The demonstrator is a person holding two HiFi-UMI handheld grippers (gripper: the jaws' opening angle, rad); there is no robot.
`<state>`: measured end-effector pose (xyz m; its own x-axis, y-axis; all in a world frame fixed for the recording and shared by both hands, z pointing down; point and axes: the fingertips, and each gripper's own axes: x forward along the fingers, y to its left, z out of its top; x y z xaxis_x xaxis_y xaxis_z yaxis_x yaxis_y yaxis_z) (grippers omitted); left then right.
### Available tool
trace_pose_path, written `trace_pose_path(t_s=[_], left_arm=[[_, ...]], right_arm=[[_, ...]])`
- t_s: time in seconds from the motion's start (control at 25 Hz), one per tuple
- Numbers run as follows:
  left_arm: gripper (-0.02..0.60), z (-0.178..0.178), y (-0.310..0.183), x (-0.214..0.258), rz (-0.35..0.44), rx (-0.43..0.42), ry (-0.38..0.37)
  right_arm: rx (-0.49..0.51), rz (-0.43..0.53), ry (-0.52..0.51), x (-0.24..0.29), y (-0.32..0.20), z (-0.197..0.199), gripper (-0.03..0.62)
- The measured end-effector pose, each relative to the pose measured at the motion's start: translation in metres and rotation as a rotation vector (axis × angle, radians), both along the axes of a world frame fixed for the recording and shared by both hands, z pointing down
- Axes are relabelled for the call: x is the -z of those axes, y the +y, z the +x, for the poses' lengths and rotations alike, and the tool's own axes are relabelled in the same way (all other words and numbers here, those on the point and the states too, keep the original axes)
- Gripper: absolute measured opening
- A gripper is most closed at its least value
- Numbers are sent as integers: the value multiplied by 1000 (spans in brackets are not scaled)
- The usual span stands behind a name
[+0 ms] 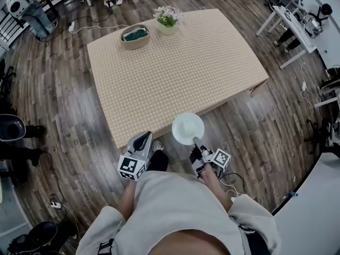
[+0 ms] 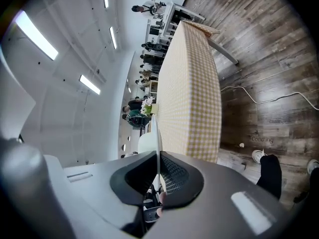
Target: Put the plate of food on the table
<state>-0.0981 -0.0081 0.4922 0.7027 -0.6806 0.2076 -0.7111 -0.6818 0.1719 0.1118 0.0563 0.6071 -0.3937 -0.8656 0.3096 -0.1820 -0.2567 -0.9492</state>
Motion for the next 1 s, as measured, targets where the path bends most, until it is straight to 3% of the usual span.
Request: trace_pose_path(t_s=[0.52, 1.0], left_arm=[[11, 7, -109, 14, 17, -41, 9], [11, 30, -125, 5, -5, -26, -15]], right_arm=[[-46, 23, 3, 19, -108, 7, 14], [-31, 26, -12, 14, -141, 33, 14]])
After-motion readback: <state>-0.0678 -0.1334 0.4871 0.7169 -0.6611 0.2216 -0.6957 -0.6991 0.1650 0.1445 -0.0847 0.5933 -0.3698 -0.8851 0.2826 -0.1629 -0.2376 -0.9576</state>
